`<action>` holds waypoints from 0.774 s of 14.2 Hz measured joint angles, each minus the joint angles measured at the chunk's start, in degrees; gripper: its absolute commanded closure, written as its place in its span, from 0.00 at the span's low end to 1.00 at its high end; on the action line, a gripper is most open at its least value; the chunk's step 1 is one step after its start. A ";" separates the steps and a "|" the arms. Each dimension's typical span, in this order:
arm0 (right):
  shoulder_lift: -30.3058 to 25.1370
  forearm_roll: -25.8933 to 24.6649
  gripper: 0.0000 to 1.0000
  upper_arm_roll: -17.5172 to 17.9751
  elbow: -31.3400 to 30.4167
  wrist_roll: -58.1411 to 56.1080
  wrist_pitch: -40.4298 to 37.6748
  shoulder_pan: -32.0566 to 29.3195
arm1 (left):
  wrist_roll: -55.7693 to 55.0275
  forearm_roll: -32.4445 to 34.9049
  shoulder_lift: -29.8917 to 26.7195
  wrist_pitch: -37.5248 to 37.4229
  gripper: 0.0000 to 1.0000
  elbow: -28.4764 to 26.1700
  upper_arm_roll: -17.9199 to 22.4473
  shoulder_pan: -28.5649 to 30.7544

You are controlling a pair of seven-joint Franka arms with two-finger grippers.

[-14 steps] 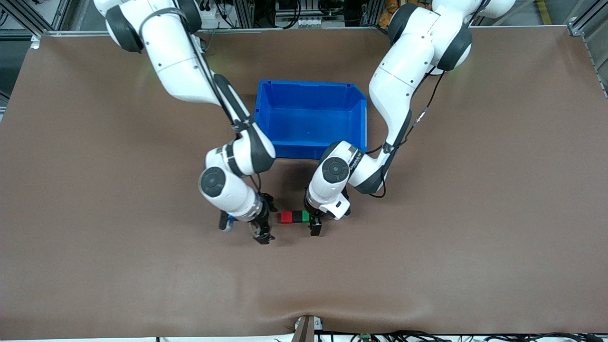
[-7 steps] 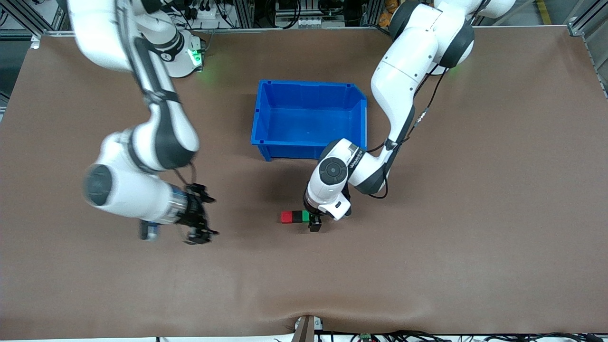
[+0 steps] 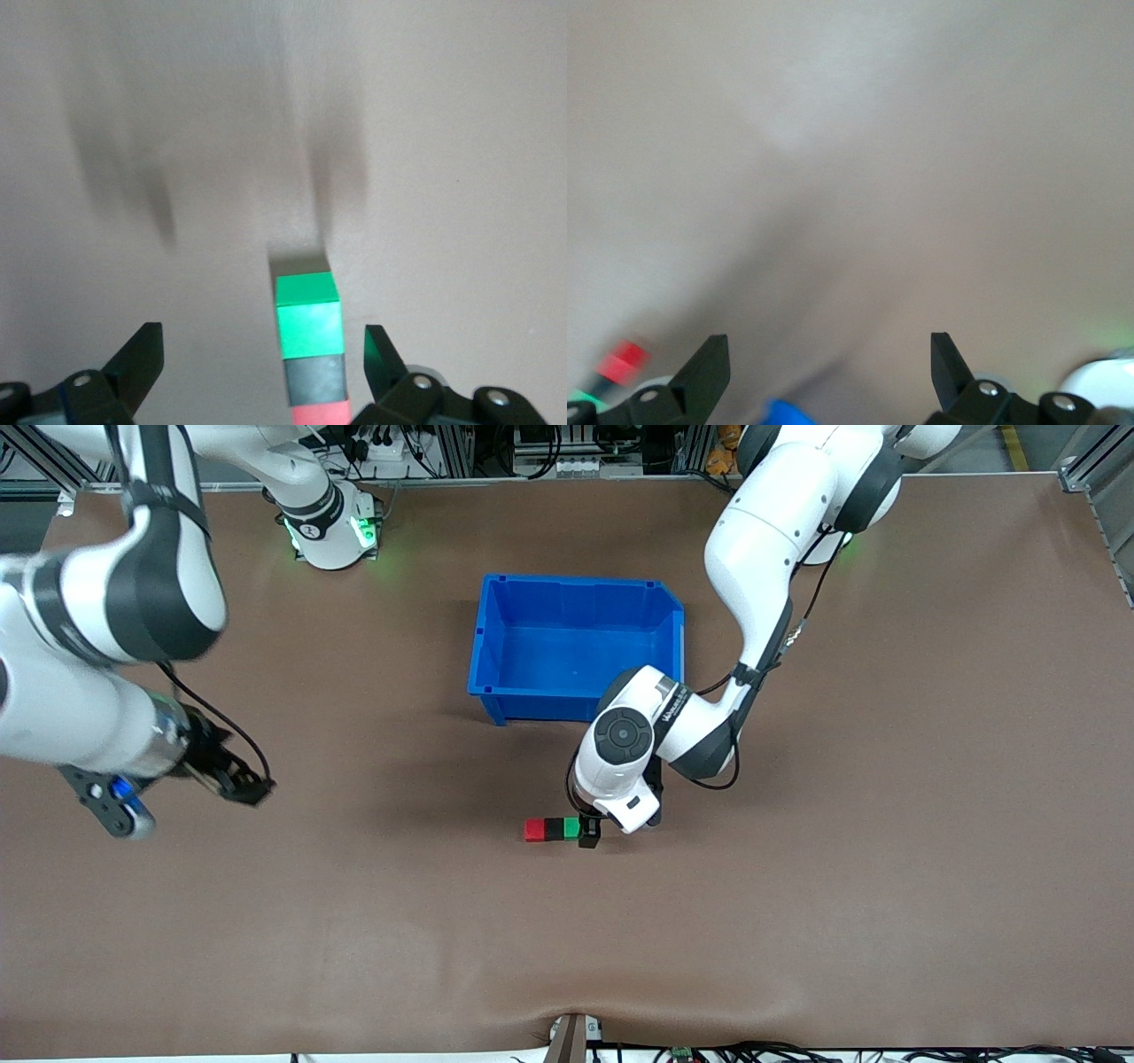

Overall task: Attach green and red cubes to black cube
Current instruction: 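Open the right gripper and withdraw it from the red cube, then open the left gripper and lift it away from the green cube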

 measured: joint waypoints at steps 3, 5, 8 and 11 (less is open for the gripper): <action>-4.34 -0.85 0.00 -2.97 -0.05 -16.93 -5.10 -2.34 | 8.17 0.01 -4.44 -7.11 0.00 0.17 0.90 1.75; -7.79 -1.22 0.00 -4.23 -0.20 -32.29 -7.25 -4.80 | 15.59 0.02 -8.46 -12.58 0.00 0.15 1.03 4.11; -13.37 -1.37 0.00 -4.82 -2.93 -49.81 -8.91 -8.94 | 29.19 0.07 -15.14 -18.33 0.00 -1.79 1.11 7.96; -19.52 -1.37 0.00 -4.83 -10.58 -53.15 -4.49 -10.46 | 43.43 0.68 -22.20 -19.97 0.00 -7.98 1.19 11.75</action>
